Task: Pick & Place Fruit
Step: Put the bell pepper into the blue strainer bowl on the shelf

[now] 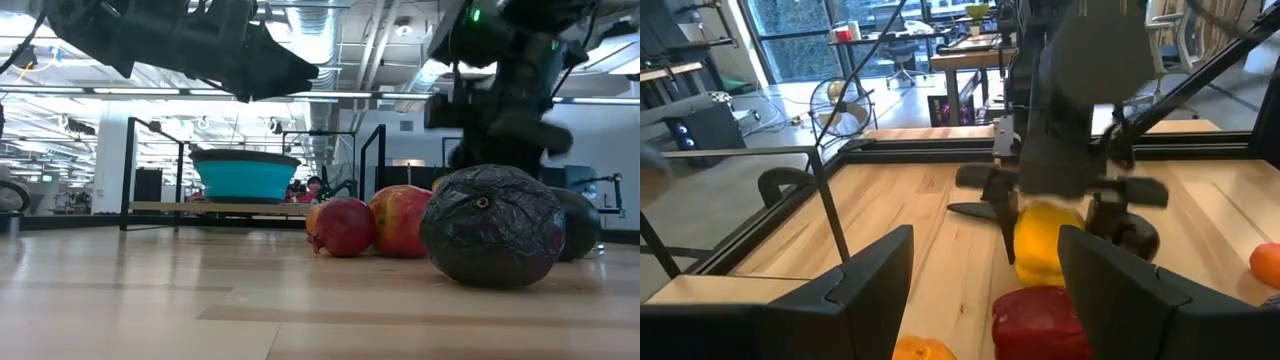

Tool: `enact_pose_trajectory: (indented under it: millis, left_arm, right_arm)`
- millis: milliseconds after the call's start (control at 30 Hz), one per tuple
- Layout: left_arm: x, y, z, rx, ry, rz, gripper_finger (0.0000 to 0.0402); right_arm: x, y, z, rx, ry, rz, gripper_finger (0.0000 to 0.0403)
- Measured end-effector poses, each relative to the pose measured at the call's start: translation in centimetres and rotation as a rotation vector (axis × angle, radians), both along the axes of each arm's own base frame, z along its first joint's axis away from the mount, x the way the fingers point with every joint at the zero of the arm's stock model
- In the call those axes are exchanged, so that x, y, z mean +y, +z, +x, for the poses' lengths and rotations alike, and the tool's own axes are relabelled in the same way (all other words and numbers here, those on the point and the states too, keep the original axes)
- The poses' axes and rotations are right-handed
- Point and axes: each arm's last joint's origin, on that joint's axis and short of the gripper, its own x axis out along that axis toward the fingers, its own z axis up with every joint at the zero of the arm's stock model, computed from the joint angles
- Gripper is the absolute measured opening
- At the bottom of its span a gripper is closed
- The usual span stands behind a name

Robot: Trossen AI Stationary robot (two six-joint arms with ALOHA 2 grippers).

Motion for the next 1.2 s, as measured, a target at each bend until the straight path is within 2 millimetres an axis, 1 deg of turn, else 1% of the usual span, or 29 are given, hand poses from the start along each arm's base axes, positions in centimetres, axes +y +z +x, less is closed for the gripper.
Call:
enact_pose_trajectory:
  millis: [133,267,367,467,567,667,767,867,933,1033,1133,1200]
  left_arm:
    - [-0.2,0.1,0.0,0.009,-0.081,0.079,0.0240]
    - [-0.8,0.7,0.1,-0.045,-0.169,0.144,0.0240]
    - [-1.4,1.4,0.0,-0.124,-0.222,0.163,0.0244]
    - [-2.3,2.0,-0.2,-0.169,-0.294,0.253,0.0260]
    - [-3.5,3.0,-0.6,-0.205,-0.315,0.331,0.0287]
    - [-4.2,4.4,-0.9,-0.210,-0.320,0.319,0.0318]
    - [-4.5,5.2,-0.5,-0.089,-0.346,0.290,0.0341]
    - [-4.3,5.0,0.0,0.045,-0.361,0.301,0.0352]
    - [-4.2,4.6,0.3,0.071,-0.360,0.340,0.0354]
    - [-3.9,4.0,0.7,0.099,-0.358,0.388,0.0353]
    - [-3.8,3.0,1.2,0.133,-0.364,0.381,0.0351]
    - [-3.9,2.7,1.4,0.136,-0.397,0.368,0.0353]
  right_arm:
    - [-0.1,2.9,-0.3,-0.148,0.016,0.013,0.0299]
    - [-0.3,6.1,-0.1,-0.381,0.046,0.027,0.0300]
    - [-0.6,7.6,0.7,-0.548,0.058,0.034,0.0300]
    - [-0.8,8.4,1.9,-0.686,0.120,0.083,0.0300]
    - [-1.0,7.7,3.3,-0.743,0.220,0.169,0.0300]
    - [-1.8,6.5,4.7,-0.781,0.315,0.311,0.0300]
    - [-2.9,5.2,6.0,-0.803,0.378,0.463,0.0301]
    - [-3.9,3.6,7.1,-0.745,0.396,0.574,0.0301]
    - [-4.3,2.9,8.0,-0.719,0.425,0.628,0.0301]
    - [-4.5,2.3,9.3,-0.699,0.464,0.673,0.0301]
    - [-4.4,2.1,10.4,-0.685,0.511,0.717,0.0301]
    - [-4.3,2.1,10.9,-0.682,0.533,0.734,0.0301]
